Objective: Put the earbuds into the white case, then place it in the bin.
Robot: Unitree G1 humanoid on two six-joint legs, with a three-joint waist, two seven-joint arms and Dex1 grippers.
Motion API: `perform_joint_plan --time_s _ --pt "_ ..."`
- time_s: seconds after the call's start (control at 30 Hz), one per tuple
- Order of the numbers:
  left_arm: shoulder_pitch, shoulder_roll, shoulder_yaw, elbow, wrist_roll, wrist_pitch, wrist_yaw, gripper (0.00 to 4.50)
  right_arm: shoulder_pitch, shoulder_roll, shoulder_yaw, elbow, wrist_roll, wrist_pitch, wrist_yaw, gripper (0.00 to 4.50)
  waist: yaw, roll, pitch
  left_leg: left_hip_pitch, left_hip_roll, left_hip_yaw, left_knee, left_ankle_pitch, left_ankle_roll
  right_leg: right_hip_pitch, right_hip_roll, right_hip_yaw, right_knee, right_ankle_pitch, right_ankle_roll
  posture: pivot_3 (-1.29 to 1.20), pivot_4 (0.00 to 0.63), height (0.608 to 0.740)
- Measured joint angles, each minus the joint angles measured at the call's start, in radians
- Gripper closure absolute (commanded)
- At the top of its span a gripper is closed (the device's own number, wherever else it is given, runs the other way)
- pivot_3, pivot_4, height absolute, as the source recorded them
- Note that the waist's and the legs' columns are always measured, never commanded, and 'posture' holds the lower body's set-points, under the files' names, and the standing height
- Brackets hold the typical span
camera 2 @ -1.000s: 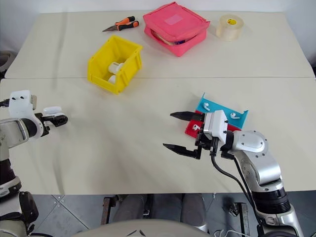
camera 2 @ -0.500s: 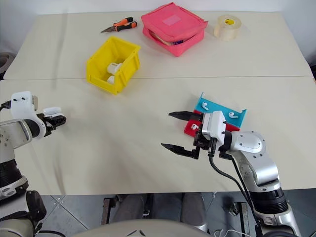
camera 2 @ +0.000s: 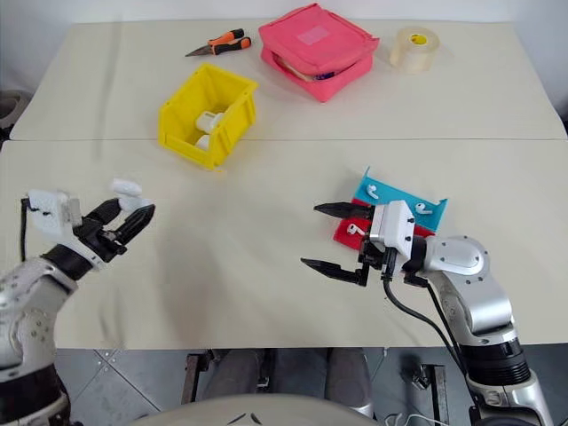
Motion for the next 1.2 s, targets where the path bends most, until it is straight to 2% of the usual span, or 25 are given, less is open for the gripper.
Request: perform_joint_plan --time_s 0.1,0.23,0.37,0.5,0.7,0.87,0.97,1.1,1.17,1.2 --pt "-0.077 -0.05 -0.078 0.029 -0.017 -0.167 -0.116 1.73 0.037 -0.023 -0.028 -0.025 0.002 0.012 -0.017 0.0 0.014 0.0 0.0 -0.001 -0.001 0.004 0.002 0.0 0.0 0.001 0.0 -0.002 -0.001 0.0 0.0 0.0 0.15 0.74" --pt "-0.221 -0.082 -0.202 0.144 -0.022 -0.257 -0.223 1.73 0.119 -0.056 -0.101 -0.068 0.003 0.023 -0.045 0.0 0.014 0.0 0.0 -0.002 -0.002 0.005 0.002 0.0 0.002 0.002 0.0 -0.002 0.001 0.001 0.001 0.0 0.15 0.74" --pt "-0.33 -0.153 -0.316 0.252 -0.048 -0.317 -0.336 1.73 0.239 -0.089 -0.211 -0.139 0.007 0.048 -0.086 0.0 0.01 -0.001 0.0 -0.003 -0.002 0.006 0.003 -0.002 0.005 0.001 0.0 -0.002 0.0 0.001 0.002 0.0 0.15 0.74" --pt "-0.4 -0.205 -0.395 0.363 -0.061 -0.374 -0.456 1.73 0.428 -0.102 -0.374 -0.24 0.019 0.078 -0.12 0.0 0.01 0.0 0.0 -0.004 -0.002 0.007 0.003 -0.002 0.006 0.0 0.0 -0.004 -0.001 0.001 0.002 0.0 0.15 0.74" --pt "-0.425 -0.282 -0.472 0.452 -0.067 -0.454 -0.584 1.73 0.72 -0.066 -0.63 -0.355 0.05 0.11 -0.123 0.0 0.014 -0.001 0.0 -0.009 -0.002 0.006 0.013 -0.003 0.008 0.002 0.0 -0.003 -0.001 0.004 0.007 0.0 0.15 0.74" --pt "-0.406 -0.316 -0.5 0.451 -0.084 -0.464 -0.613 1.73 0.869 -0.021 -0.721 -0.364 0.044 0.113 -0.118 0.0 0.006 -0.001 -0.001 -0.008 -0.002 0.006 0.013 -0.003 0.008 0.002 0.0 -0.002 -0.001 0.004 0.007 0.0 0.15 0.74" --pt "-0.387 -0.334 -0.515 0.451 -0.104 -0.462 -0.633 1.73 0.881 -0.027 -0.723 -0.369 0.036 0.136 -0.124 0.0 0.009 -0.001 -0.001 -0.008 -0.002 0.005 0.014 -0.003 0.008 0.002 0.0 -0.002 -0.001 0.004 0.007 0.0 0.15 0.74" --pt "-0.369 -0.346 -0.552 0.448 -0.106 -0.51 -0.695 1.73 0.845 -0.117 -0.717 -0.399 0.038 0.265 -0.174 0.0 0.011 0.0 -0.001 -0.008 -0.002 0.003 0.014 -0.003 0.008 0.002 0.0 -0.001 -0.001 0.004 0.006 0.0 0.15 0.74" --pt "-0.349 -0.352 -0.563 0.443 -0.109 -0.513 -0.699 1.73 0.777 -0.194 -0.699 -0.421 0.065 0.362 -0.202 0.0 0.011 0.0 -0.001 -0.009 -0.002 0.002 0.014 -0.003 0.008 0.002 0.0 -0.001 -0.002 0.004 0.006 0.0 0.15 0.74" --pt "-0.344 -0.356 -0.568 0.443 -0.112 -0.514 -0.703 1.73 0.717 -0.271 -0.671 -0.426 0.085 0.45 -0.23 0.0 0.007 0.0 -0.001 -0.008 -0.002 0.001 0.015 -0.003 0.009 0.002 0.0 0.0 -0.002 0.004 0.006 0.0 0.15 0.74"
